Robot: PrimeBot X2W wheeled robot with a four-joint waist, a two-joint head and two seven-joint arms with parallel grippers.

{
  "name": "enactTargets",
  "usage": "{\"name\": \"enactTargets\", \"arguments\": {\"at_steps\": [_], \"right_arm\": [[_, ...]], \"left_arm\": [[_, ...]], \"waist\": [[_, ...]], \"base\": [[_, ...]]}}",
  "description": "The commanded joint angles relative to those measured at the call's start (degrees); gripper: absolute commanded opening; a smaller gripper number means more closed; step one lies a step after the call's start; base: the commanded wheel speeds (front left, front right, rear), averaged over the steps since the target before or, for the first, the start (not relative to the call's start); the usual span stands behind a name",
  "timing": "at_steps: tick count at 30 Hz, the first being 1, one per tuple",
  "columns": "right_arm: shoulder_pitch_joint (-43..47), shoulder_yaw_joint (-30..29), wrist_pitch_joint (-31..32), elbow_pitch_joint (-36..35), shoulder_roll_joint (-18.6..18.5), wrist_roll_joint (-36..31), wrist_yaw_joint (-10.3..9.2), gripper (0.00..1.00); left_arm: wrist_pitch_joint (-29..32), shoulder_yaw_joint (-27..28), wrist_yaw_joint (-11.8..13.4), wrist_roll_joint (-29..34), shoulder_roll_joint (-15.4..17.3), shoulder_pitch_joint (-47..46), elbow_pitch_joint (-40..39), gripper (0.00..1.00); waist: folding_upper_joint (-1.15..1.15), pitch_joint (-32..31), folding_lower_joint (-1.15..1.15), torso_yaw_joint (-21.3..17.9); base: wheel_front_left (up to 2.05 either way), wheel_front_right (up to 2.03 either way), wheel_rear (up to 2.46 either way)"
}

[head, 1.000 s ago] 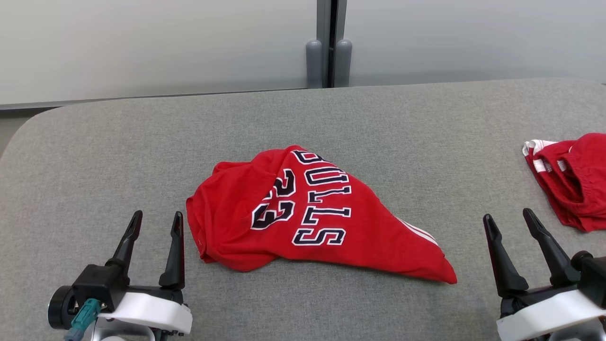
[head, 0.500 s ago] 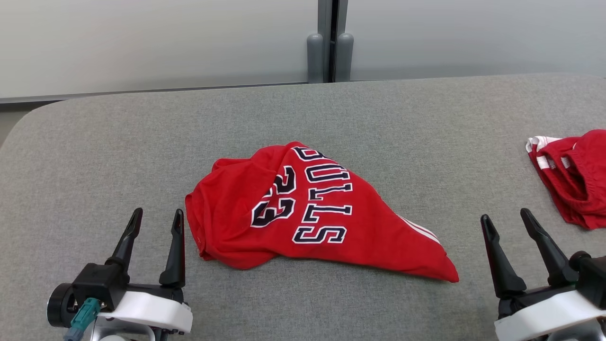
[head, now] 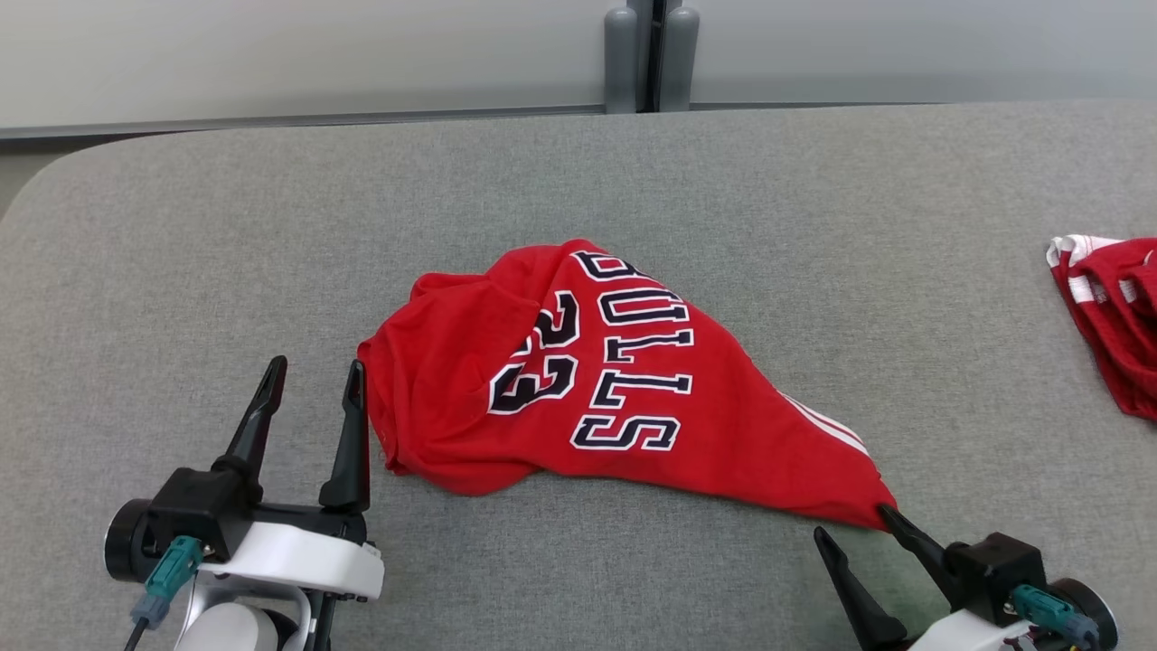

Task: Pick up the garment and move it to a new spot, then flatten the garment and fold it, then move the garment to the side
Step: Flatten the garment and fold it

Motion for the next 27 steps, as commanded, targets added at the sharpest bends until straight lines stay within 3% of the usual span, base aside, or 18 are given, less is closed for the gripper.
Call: {"name": "enactTargets", "arguments": {"at_steps": [1,7,8,9,10,27], "right_arm": [[-1.58,0.61,-0.59,0.56,-0.56,-0.48,0.0,1.0],[-5.81,3.62,-1.96,4.83,-2.28,-2.83,-0.01,1.0],[-6.98,4.12,-2.53,5.78,-2.42,-3.28,-0.01,0.49],[-7.35,4.28,-2.8,5.99,-2.23,-3.03,-0.01,0.08],[-7.95,4.38,-3.29,5.96,-2.3,-3.14,-0.01,0.0],[-16.57,-1.23,-5.78,1.56,-1.48,1.13,-0.01,0.0]], "left_arm": [[-0.29,0.12,-0.26,0.18,0.01,-1.14,0.13,1.0],[-0.82,0.16,-0.74,-0.09,-0.74,-2.53,1.15,1.0],[-0.9,0.11,-0.87,-0.06,-0.97,-2.98,1.39,1.0],[-0.92,0.12,-0.89,-0.04,-1.04,-3.08,1.44,1.0],[-0.88,0.17,-0.9,-0.01,-1.09,-3.1,1.54,1.0],[-1.28,0.32,-1.71,0.83,-2.12,-5.15,1.33,1.0]], "waist": [[0.0,0.93,0.0,0.49],[0.0,2.51,0.0,0.96],[0.0,2.74,0.0,1.14],[0.0,2.86,0.0,1.19],[0.0,2.96,0.0,1.21],[0.0,5.46,0.0,2.22]], "base": [[0.0,0.0,0.0],[0.0,0.0,0.0],[0.0,0.0,0.0],[0.0,0.0,0.0],[0.0,0.0,0.0],[0.0,0.0,0.0]]}}
